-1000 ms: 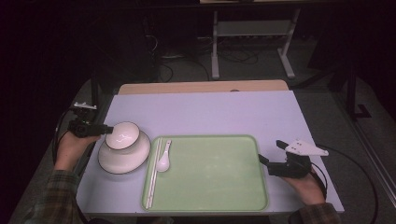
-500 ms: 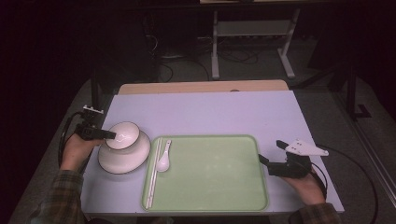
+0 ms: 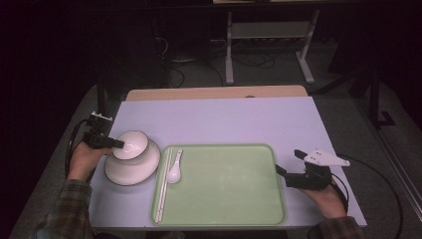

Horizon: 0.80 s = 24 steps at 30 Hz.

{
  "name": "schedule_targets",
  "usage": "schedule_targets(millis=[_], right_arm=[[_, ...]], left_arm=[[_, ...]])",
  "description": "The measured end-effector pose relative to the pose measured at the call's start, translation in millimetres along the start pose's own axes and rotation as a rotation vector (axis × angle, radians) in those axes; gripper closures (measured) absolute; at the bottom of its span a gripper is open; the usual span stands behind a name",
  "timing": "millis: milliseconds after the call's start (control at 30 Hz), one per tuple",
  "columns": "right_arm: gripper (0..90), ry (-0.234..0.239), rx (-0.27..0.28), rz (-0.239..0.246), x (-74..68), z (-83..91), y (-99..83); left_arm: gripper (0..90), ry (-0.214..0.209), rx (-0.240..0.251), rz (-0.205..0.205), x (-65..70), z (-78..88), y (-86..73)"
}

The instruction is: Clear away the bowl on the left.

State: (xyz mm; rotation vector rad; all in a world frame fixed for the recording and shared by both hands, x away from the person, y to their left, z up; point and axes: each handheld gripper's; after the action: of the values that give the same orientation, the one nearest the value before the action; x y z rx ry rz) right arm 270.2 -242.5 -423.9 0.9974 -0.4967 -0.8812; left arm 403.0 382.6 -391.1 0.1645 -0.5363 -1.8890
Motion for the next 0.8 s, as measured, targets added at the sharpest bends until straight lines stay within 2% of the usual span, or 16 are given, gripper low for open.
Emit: schedule_targets(millis=[233, 367, 467, 600, 800], right_arm=[[13.1, 0.001, 0.001, 0.000, -0.1, 0.1, 0.0], [13.1, 0.001, 0.001, 0.000, 0.1, 0.0, 0.0], [13.1, 0.001, 0.001, 0.000, 0.1, 0.0, 0.0], [13.0, 0.001, 0.000, 0.000, 0.3, -0.1, 0.0], [13.0, 0.001, 0.001, 0.000, 0.2, -0.1, 0.0]], left_arm=[[83.6, -0.002, 0.003, 0.003, 2.5, 1.1, 2.1], [83.5, -0.032, 0.025, 0.009, 2.3, 4.3, 2.6], [83.1, -0.028, 0.043, 0.011, 3.8, 6.6, 3.7], [83.2, -0.066, 0.067, 0.015, 6.3, 9.4, 5.7], [83.0, -0.088, 0.078, -0.023, 19.6, 13.7, 14.3]])
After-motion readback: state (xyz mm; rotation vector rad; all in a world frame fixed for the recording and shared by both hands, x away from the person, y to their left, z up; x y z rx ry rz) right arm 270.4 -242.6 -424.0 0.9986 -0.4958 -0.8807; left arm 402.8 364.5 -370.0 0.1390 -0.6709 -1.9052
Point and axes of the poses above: each handheld gripper's, and its own axes: z roughly backward along the jaws, y roughly out of its top, x roughly to its right, and after that the axes turned 2 degrees about -x, right-handed
